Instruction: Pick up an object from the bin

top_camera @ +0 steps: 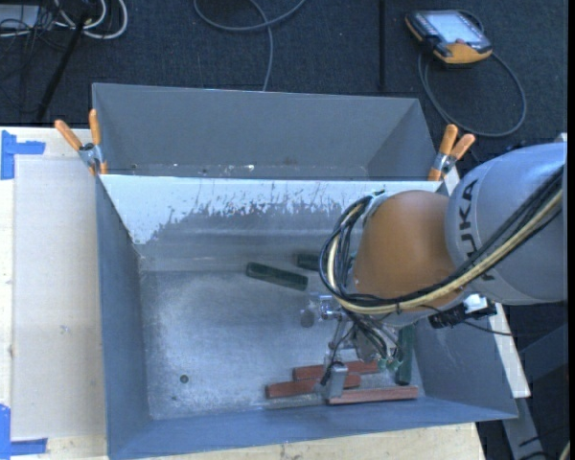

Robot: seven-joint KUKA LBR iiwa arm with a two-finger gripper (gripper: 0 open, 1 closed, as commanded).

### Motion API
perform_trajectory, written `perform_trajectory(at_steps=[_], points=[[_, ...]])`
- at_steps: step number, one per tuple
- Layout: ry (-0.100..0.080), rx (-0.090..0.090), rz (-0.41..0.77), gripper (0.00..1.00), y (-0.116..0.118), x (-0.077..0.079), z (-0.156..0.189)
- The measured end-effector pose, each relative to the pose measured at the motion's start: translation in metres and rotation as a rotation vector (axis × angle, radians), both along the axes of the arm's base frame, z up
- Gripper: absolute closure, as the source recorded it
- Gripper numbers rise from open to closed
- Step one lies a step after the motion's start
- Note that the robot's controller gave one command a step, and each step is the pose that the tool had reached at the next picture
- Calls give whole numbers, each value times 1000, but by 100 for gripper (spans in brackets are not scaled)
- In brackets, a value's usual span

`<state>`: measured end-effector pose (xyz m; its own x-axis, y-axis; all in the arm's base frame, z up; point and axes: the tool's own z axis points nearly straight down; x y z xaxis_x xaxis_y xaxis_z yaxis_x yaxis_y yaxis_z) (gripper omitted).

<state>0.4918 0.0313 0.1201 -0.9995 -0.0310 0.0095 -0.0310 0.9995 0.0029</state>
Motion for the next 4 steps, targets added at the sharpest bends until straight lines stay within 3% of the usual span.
perform_trajectory(at_steps=[1,2,3,4], points=[[-8,-2,-3,0,-2,2,4],[1,-2,214,100,3,1,-49],[1,-2,213,100,3,1,-49],[-1,0,224,100,-2,1,-10]])
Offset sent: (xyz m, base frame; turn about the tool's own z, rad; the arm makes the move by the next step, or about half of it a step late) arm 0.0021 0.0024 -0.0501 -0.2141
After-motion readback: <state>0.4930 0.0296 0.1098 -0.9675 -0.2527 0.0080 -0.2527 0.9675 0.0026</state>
